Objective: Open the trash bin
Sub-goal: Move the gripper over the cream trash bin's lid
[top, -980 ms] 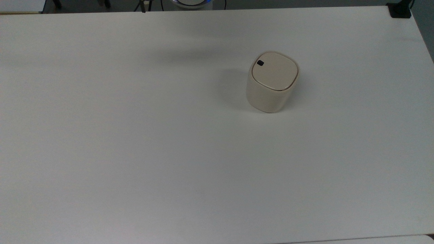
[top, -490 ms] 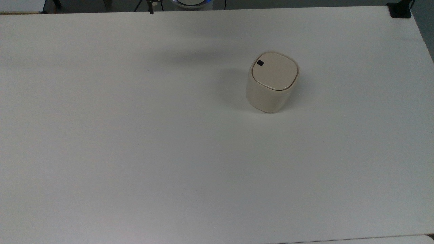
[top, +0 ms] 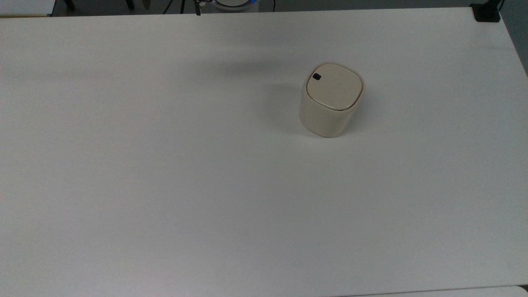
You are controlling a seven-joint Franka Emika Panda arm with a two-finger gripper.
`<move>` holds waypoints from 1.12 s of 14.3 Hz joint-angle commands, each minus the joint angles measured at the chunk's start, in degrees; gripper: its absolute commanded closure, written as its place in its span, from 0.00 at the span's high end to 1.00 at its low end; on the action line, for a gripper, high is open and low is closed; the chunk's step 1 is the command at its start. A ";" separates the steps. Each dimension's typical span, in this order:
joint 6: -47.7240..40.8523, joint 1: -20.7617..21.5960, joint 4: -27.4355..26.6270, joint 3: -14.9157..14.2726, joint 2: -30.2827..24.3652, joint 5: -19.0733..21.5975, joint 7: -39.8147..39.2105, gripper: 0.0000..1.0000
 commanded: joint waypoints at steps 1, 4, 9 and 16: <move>0.05 2.24 -0.76 -0.07 0.86 -0.32 0.21 1.00; 3.21 2.94 -0.58 0.01 1.74 -0.24 -1.36 1.00; 3.48 9.52 -0.67 0.01 3.59 -0.06 -10.22 0.78; 3.39 17.52 -0.76 0.01 4.46 2.14 -20.62 0.00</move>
